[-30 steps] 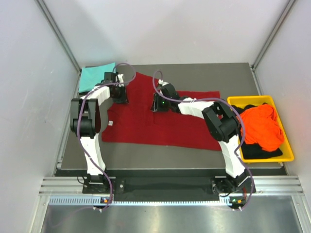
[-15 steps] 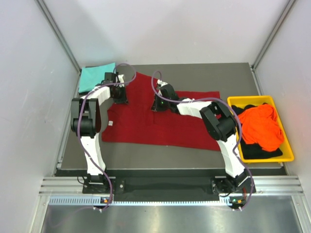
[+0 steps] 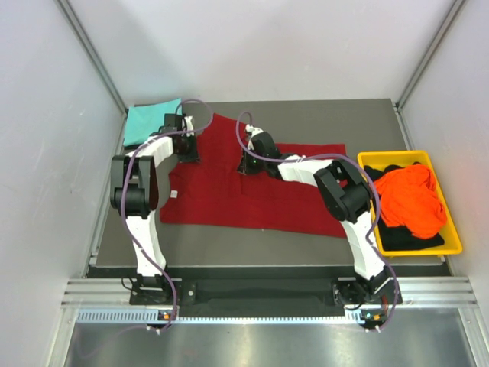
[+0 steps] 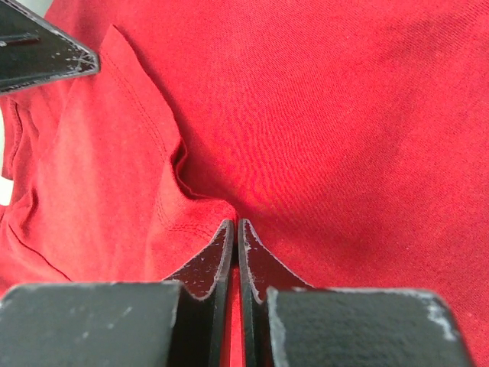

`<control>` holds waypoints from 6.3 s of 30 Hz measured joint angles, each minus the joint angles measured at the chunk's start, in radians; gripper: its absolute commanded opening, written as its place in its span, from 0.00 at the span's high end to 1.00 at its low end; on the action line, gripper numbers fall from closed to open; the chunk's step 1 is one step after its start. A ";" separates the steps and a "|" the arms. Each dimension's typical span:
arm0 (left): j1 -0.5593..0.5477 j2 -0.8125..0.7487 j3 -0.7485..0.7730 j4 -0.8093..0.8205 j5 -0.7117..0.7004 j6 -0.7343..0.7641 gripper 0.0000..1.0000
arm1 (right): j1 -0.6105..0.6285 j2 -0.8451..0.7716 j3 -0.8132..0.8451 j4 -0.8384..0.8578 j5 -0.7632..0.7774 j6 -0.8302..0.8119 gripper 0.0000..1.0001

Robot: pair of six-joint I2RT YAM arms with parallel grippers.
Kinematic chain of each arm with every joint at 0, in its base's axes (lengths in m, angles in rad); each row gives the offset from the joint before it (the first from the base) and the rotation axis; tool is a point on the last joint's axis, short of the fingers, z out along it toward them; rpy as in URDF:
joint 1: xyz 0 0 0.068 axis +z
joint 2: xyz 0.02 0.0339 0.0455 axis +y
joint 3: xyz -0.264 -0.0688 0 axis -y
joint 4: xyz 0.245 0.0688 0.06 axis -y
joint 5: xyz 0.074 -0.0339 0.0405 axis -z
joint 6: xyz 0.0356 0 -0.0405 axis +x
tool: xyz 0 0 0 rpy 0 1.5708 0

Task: Fold and stack the t-shirts
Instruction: Fold the tshirt

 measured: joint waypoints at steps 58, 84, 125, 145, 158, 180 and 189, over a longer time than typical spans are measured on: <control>-0.120 -0.435 -0.329 -0.140 -0.209 -0.242 0.57 | -0.043 -0.654 -0.522 -0.483 0.261 0.163 0.69; -0.108 -0.566 -0.631 -0.172 -0.735 -0.452 0.55 | -0.050 -0.882 -0.851 -0.589 0.481 0.287 0.68; -0.123 -0.856 -0.664 0.012 0.177 -0.179 0.55 | -0.732 0.009 0.340 -0.689 -0.243 -0.732 0.36; -0.123 -0.817 -0.663 0.017 0.153 -0.170 0.55 | -0.789 0.164 0.495 -0.762 -0.348 -0.832 0.51; -0.099 -0.438 -0.159 0.024 -0.028 -0.164 0.50 | -0.789 0.151 0.449 -0.730 -0.359 -0.839 1.00; 0.011 0.384 0.638 -0.080 -0.004 0.043 0.41 | -0.789 -0.046 0.187 -0.518 -0.397 -0.733 1.00; 0.012 0.398 0.642 -0.094 0.005 0.085 0.57 | -0.784 -0.046 0.186 -0.517 -0.396 -0.730 1.00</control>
